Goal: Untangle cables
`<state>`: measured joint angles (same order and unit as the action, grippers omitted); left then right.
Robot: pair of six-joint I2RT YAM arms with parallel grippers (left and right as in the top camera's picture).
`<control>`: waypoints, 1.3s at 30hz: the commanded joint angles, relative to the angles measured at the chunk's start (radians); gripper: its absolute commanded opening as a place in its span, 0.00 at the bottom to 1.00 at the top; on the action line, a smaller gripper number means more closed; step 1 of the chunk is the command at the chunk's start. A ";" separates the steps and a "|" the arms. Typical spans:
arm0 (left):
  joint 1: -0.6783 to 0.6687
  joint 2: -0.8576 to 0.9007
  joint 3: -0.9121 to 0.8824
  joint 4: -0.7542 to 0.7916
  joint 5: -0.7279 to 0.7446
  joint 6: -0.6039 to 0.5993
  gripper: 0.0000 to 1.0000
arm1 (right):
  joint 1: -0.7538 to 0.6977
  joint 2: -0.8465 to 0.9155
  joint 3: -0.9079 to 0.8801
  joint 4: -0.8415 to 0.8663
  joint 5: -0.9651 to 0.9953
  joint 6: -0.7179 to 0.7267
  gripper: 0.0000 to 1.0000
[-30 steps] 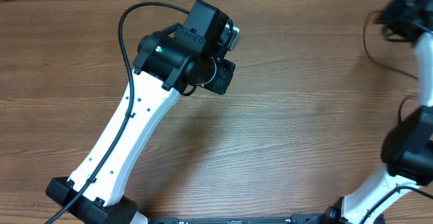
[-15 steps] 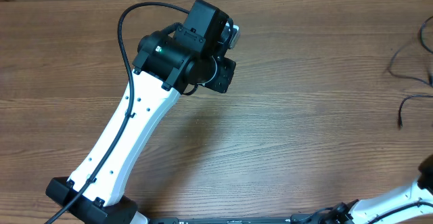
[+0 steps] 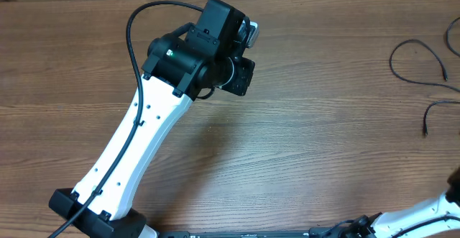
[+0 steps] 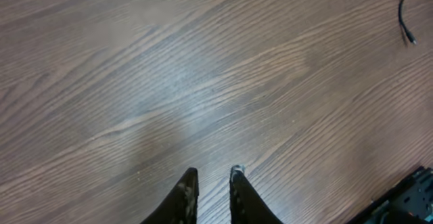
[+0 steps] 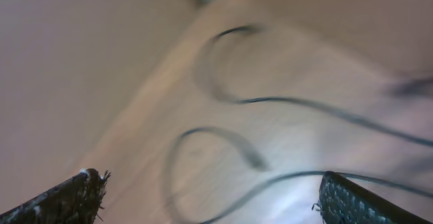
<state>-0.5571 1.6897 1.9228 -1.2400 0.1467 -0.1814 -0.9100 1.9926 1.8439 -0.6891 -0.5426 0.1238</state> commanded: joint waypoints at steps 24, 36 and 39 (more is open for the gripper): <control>0.100 -0.546 -0.053 -0.088 -0.854 -0.105 0.19 | 0.835 -0.649 0.016 -0.419 0.377 -0.133 1.00; 0.339 -0.547 -0.338 0.054 -0.629 -0.231 0.17 | 0.941 -0.798 0.014 -0.602 0.494 -0.094 1.00; 0.373 -0.547 -0.391 0.074 -0.540 -0.230 0.17 | 0.941 -0.848 0.008 -0.625 0.528 -0.082 1.00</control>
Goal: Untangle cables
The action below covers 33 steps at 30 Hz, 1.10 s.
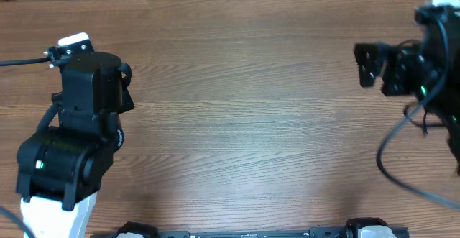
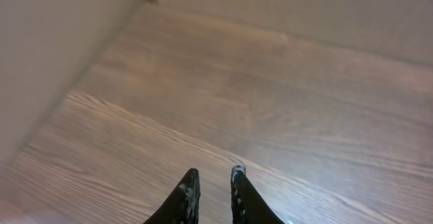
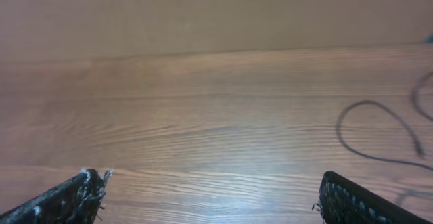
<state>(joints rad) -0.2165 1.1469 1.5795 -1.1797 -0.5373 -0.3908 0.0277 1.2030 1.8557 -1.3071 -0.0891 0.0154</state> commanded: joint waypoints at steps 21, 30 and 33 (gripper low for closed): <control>0.033 -0.003 -0.127 0.149 0.447 -0.045 1.00 | 0.003 -0.146 -0.071 -0.147 0.073 0.092 1.00; 0.033 -0.004 -0.127 0.333 0.961 -0.182 1.00 | 0.003 -0.135 -0.071 -0.147 0.073 0.093 1.00; 0.033 -0.004 -0.126 0.358 1.030 -0.270 1.00 | 0.003 -0.134 -0.071 -0.147 0.073 0.092 1.00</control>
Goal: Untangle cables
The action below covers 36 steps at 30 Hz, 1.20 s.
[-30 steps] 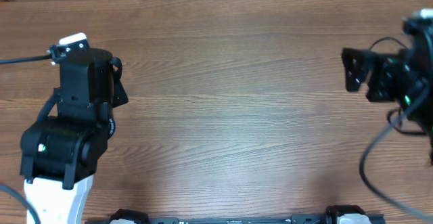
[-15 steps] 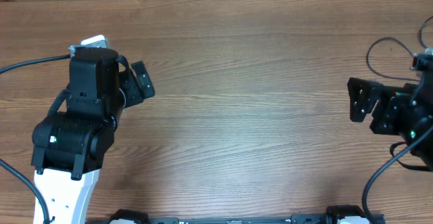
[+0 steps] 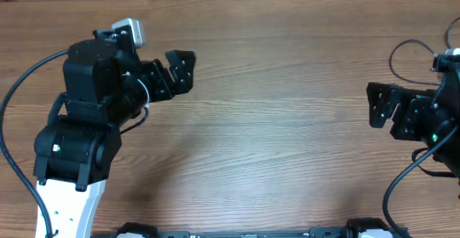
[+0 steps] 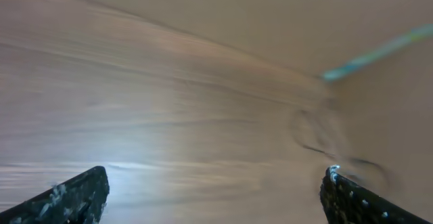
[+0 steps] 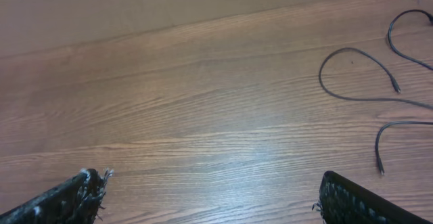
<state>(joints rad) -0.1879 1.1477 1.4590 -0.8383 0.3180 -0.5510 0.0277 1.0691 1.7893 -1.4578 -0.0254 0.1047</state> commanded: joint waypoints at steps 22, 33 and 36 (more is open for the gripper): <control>0.032 -0.385 -0.030 0.092 -0.499 0.320 0.99 | 0.003 0.000 -0.005 0.004 0.009 0.003 1.00; 0.032 -0.801 -0.400 0.222 -0.748 0.365 1.00 | 0.003 0.000 -0.005 0.003 0.009 0.003 1.00; 0.032 -0.859 -0.549 0.330 -0.755 0.365 1.00 | 0.003 0.000 -0.005 0.003 0.009 0.003 1.00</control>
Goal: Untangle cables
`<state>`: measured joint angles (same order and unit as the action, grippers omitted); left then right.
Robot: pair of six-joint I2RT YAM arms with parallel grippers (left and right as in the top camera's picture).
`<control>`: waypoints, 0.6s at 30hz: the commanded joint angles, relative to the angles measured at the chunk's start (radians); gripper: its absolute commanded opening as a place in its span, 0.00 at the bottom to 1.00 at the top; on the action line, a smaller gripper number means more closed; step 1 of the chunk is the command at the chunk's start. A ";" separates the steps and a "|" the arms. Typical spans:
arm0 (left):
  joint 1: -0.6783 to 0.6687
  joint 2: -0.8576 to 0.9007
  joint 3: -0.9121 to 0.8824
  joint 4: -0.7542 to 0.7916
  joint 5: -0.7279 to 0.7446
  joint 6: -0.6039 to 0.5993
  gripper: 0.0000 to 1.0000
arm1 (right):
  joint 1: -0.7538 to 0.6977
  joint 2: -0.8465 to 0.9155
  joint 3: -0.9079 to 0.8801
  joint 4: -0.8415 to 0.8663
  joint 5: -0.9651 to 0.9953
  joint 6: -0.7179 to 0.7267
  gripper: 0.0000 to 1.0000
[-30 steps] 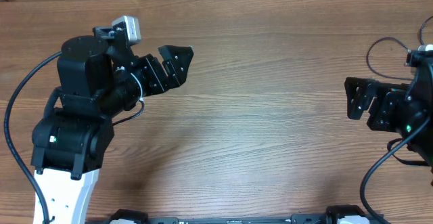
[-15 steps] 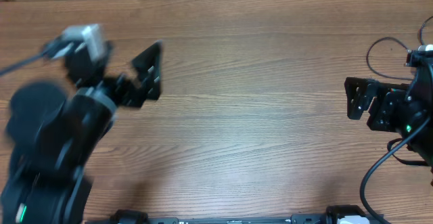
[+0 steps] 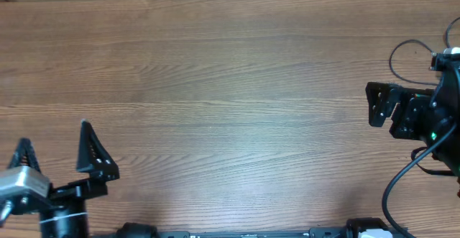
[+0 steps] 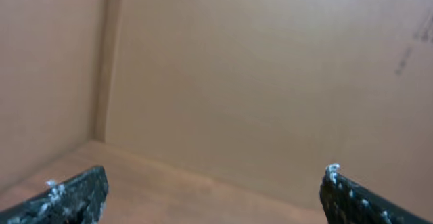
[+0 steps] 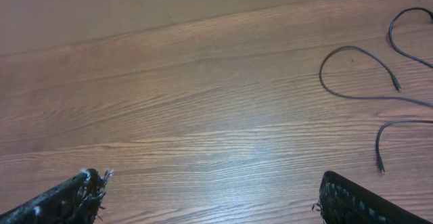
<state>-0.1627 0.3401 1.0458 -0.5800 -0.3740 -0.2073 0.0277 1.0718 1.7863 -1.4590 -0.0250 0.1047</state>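
Observation:
Thin black cables (image 5: 357, 75) lie in loose curves on the wooden table's far right. One has a loop, and another cable end (image 5: 380, 149) lies nearer. In the overhead view only a bit of cable (image 3: 407, 48) shows above my right arm. My right gripper (image 3: 388, 112) hovers left of the cables, pointing toward the table's middle. In its own view the right gripper (image 5: 213, 190) is open and empty. My left gripper (image 3: 56, 152) sits at the front left edge, open and empty. The left wrist view shows the left gripper (image 4: 213, 187) facing a wall.
A brown cardboard wall (image 4: 270, 82) runs along the back and left side of the table (image 3: 230, 87). The right arm's own black cable (image 3: 394, 184) hangs near the front right corner.
My left arm has gone from the back left of the table to the front left edge, and its camera now faces the cardboard wall. The right arm has not moved.
At first my left gripper was shut over the table's middle back while the right, open, looked closely at the cables. Then both arms stood at the sides, left still shut. Later the left was open at back left, and now it is at the front left.

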 commanded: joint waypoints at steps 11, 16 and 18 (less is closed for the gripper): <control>0.007 -0.188 -0.743 0.653 -0.074 0.021 1.00 | 0.003 -0.002 -0.002 0.005 0.009 0.003 1.00; 0.007 -0.256 -0.838 0.649 -0.126 0.021 1.00 | 0.003 -0.003 -0.002 0.005 0.009 0.003 1.00; 0.007 -0.273 -0.861 0.644 -0.159 0.021 1.00 | 0.003 -0.002 -0.002 0.005 0.009 0.003 1.00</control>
<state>-0.1627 0.1020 0.2138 0.0666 -0.4610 -0.2012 0.0277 1.0718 1.7836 -1.4586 -0.0254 0.1043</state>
